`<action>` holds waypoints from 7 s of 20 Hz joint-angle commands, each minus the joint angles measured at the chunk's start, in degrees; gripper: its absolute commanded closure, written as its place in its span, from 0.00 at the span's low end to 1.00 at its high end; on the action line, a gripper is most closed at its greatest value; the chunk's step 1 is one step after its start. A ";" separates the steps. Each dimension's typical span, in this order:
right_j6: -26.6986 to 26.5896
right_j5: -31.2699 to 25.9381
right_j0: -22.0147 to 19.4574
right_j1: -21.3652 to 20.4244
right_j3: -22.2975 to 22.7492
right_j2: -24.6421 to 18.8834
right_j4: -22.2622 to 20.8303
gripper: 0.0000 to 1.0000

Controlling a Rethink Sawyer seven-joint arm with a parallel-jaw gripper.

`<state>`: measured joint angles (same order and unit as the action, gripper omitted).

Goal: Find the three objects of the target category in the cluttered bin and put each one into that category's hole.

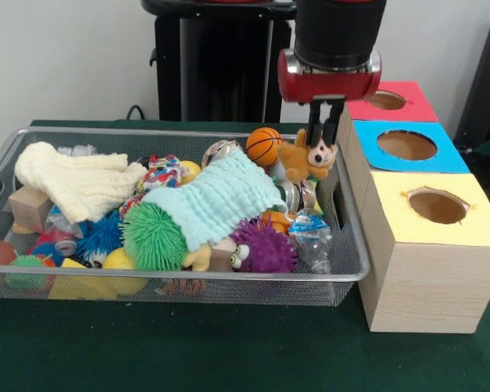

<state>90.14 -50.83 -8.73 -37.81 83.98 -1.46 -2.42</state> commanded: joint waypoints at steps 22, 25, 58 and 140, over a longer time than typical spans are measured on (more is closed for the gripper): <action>18.14 0.04 10.13 -12.31 20.33 8.97 7.13 1.00; 18.19 2.51 11.45 -13.78 23.58 9.75 8.03 1.00; 9.97 25.42 10.43 -19.94 48.05 -4.73 32.63 1.00; -56.29 9.97 19.30 -12.57 50.26 1.99 93.75 1.00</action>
<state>35.93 -38.73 13.07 -50.36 142.44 4.35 95.58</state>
